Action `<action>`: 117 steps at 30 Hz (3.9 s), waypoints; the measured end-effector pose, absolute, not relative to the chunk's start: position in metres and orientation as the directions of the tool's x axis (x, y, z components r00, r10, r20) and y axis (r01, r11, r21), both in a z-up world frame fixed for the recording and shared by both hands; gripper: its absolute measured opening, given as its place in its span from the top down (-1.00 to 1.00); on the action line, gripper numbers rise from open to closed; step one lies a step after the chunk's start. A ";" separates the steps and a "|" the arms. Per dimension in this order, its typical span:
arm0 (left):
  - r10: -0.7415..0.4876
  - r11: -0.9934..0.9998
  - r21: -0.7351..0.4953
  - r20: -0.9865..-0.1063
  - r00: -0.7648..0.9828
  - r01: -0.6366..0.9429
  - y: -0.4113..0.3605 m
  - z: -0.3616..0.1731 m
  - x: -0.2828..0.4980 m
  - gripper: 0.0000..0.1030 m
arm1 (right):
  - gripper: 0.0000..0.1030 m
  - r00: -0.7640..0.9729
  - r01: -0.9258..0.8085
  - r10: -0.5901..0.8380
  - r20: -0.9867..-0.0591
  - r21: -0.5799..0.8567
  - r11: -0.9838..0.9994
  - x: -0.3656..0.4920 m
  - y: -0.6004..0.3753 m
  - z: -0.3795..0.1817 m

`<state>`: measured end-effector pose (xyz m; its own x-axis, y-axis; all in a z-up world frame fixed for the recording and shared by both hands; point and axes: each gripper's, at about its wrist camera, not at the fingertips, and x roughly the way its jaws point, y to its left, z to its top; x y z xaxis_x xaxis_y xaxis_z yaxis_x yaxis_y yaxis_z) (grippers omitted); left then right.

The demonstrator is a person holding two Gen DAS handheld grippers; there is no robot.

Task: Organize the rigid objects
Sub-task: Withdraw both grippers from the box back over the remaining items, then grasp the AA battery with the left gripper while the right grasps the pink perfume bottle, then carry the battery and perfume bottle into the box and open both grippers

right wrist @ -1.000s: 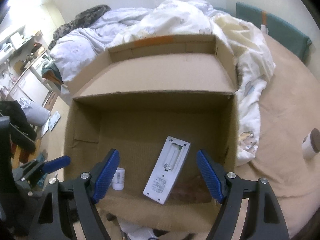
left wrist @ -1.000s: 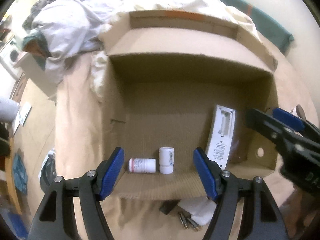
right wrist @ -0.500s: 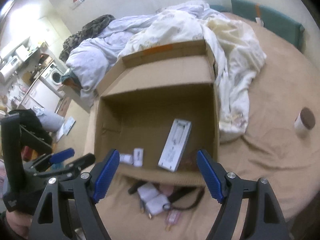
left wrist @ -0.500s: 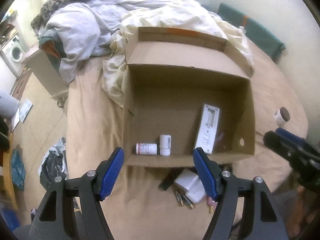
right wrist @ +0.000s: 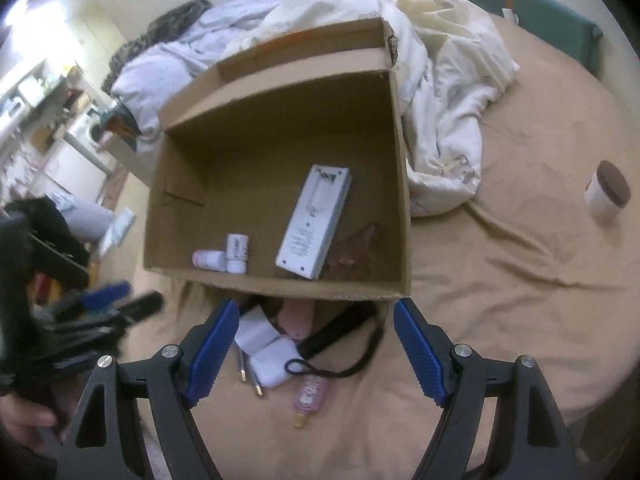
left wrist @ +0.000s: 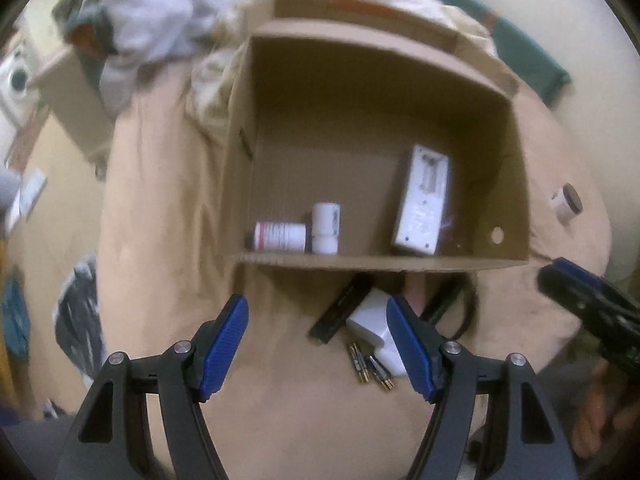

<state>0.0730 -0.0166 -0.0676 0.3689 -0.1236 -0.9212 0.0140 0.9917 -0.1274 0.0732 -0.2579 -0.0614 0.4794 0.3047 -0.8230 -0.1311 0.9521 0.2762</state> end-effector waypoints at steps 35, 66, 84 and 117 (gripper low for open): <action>-0.230 0.972 -0.231 -0.973 0.025 -0.039 -0.036 -0.174 0.080 0.34 | -0.63 0.366 -0.063 0.398 -0.841 0.404 0.913 0.091 -0.253 -0.083; -0.213 0.974 -0.213 -0.977 0.011 -0.071 -0.027 -0.170 0.076 0.88 | -0.63 0.247 -0.078 0.328 -0.912 0.318 0.945 0.088 -0.246 -0.110; -0.150 0.989 -0.150 -0.989 0.012 0.012 -0.051 -0.185 0.080 0.70 | -0.63 0.244 -0.084 0.304 -0.921 0.292 0.953 0.089 -0.244 -0.113; -0.031 0.999 -0.027 -0.992 0.121 0.034 -0.048 -0.149 0.059 0.83 | 0.49 0.059 -0.308 0.197 -0.979 0.170 0.936 0.046 -0.201 -0.168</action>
